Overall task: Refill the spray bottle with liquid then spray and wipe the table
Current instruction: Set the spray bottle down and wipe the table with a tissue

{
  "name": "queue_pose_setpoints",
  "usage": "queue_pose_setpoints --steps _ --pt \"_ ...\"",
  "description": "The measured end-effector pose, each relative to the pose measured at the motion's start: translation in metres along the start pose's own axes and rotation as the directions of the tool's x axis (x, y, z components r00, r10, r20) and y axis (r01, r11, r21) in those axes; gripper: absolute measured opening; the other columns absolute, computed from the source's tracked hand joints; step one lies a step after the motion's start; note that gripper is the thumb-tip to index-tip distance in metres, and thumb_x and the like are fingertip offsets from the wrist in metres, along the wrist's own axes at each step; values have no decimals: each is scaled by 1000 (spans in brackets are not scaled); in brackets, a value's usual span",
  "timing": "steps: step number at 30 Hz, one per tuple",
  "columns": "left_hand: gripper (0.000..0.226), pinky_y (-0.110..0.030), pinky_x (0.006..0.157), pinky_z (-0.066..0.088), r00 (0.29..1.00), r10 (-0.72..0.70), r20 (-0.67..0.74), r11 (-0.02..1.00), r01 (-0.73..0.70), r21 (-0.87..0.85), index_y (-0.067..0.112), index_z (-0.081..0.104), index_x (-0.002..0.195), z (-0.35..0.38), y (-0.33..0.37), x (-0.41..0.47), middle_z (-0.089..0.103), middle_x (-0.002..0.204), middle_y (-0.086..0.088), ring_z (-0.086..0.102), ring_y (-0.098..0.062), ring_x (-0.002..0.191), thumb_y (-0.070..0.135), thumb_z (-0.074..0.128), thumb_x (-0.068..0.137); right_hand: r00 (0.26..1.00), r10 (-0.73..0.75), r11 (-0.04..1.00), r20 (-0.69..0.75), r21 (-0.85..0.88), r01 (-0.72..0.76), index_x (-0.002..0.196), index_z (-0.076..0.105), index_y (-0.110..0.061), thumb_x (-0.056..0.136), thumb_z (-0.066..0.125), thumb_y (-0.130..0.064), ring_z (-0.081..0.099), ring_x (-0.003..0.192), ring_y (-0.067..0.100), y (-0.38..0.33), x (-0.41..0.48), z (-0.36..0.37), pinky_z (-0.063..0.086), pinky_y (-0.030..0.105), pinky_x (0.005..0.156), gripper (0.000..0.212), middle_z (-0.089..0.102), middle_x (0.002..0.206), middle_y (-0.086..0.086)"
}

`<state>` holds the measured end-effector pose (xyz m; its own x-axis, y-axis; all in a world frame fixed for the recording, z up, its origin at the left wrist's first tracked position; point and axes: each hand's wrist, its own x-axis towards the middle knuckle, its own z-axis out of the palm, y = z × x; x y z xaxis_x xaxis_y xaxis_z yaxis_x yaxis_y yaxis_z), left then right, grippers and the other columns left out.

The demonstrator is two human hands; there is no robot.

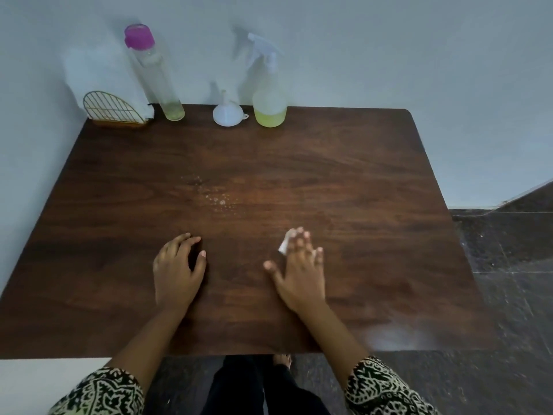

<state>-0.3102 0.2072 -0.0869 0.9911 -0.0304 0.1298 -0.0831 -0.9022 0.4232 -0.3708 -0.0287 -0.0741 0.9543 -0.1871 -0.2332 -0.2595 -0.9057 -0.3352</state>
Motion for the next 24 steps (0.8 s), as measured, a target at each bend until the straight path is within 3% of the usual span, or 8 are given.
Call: queue_pose_setpoints --steps 3,6,8,10,12,15,18,24 --pt "30 -52 101 40 1000 -21 2 998 22 -65 11 67 115 -3 -1 0 61 128 -11 52 -32 122 22 62 88 992 -125 988 31 -83 128 150 -8 -17 77 -5 -76 -14 144 13 5 -6 5 -12 38 114 94 -16 154 -5" --pt "31 -47 102 37 997 -67 -23 986 63 -155 12 66 117 -7 -4 2 59 130 -9 50 -29 123 16 66 87 980 111 988 -162 -92 -127 151 2 -11 79 -6 -76 -3 146 17 31 0 -1 0 43 115 97 0 159 4" --pt "37 -47 102 37 995 -93 -39 984 85 -158 10 64 120 -11 -14 12 58 131 -10 49 -30 123 9 71 84 942 297 954 -155 9 -300 150 -3 -7 83 2 -75 -5 147 22 20 26 -7 2 47 117 96 -3 160 10" --pt "43 -49 102 38 990 -120 -70 988 111 -112 8 61 124 -17 -30 27 57 132 -13 49 -32 123 9 72 82 920 374 927 -119 64 -369 149 -8 -6 87 13 -70 -10 147 23 -10 57 -8 0 49 118 92 -7 160 12" --pt "46 -51 102 38 984 -157 -90 987 152 -56 6 59 127 -25 -49 47 56 132 -16 49 -35 124 11 71 83 956 283 959 -79 38 -281 150 -8 -7 89 16 -69 -12 146 22 -48 82 -2 -5 47 117 90 -10 159 9" --pt "49 -53 102 38 982 -173 -79 984 175 21 5 55 131 -36 -75 78 54 135 -19 46 -38 126 17 69 86 1000 -7 998 18 -55 8 150 -12 -14 78 1 -76 -20 142 12 -93 92 12 -14 40 113 96 -18 157 -2" --pt "50 -54 104 37 986 -165 -22 982 166 95 7 52 134 -46 -103 108 50 139 -18 42 -38 130 23 64 89 995 -82 989 61 -115 88 149 -14 -20 78 2 -76 -22 139 5 -89 89 11 -14 39 113 92 -17 157 -5" --pt "46 -56 106 33 986 -167 -4 976 166 144 8 52 135 -49 -128 126 46 144 -17 38 -37 134 29 57 94 955 287 957 -76 -18 -290 144 -20 -11 80 2 -77 -16 145 22 -105 87 15 -6 44 117 94 -15 158 9"
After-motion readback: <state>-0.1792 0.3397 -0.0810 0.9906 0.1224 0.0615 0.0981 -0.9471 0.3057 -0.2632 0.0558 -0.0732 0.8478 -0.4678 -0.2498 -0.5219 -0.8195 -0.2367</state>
